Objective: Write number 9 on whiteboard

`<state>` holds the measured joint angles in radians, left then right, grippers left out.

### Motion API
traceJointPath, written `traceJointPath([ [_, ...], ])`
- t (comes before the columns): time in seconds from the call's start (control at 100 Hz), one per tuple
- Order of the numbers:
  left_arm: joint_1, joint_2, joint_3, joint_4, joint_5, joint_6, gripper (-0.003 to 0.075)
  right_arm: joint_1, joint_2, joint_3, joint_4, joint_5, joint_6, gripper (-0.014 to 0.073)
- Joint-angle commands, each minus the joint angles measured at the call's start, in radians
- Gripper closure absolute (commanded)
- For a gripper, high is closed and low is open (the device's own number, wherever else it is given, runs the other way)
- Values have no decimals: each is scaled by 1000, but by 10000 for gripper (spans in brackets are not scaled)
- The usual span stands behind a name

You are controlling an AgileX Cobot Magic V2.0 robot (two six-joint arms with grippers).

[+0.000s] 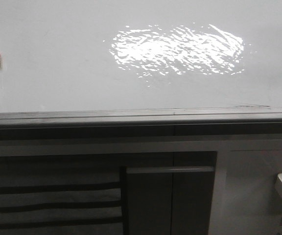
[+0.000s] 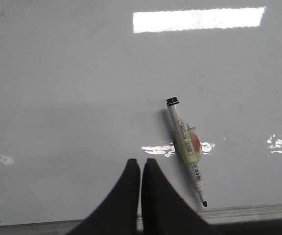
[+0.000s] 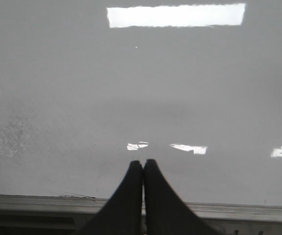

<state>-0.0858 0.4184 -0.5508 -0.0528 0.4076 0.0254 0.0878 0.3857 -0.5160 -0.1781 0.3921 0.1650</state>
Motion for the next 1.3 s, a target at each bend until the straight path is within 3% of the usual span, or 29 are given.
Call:
traceJointPath([
  [0.0,3,14,-33,-6,-67,-4,741,-8,16,-36,-20,-72,-5,666],
  [0.13,3,14,-33,25,-70,-4,740,-8,16,-36,-20,-70,-5,656],
  [0.21,3,14,-33,64,-70,-4,713,-8,16,-36,-44,-68,-5,545],
  [0.26,3,14,-33,80,-69,-4,647,-8,16,-36,-61,-68,-5,424],
  [0.35,3,14,-33,90,-68,-4,459,-8,16,-36,-69,-66,-5,197],
  [0.45,3,14,-33,86,-68,-9,270,-8,16,-36,-69,-66,-5,75],
  [0.76,3,14,-33,80,-71,-9,248,-8,16,-36,-69,-66,-5,63],
  [0.92,3,30,-33,-54,-76,-9,248,-8,16,-36,-66,-66,-3,63],
  [1.29,-50,327,-33,-119,-108,25,248,-8,16,-36,-29,-72,-3,63],
])
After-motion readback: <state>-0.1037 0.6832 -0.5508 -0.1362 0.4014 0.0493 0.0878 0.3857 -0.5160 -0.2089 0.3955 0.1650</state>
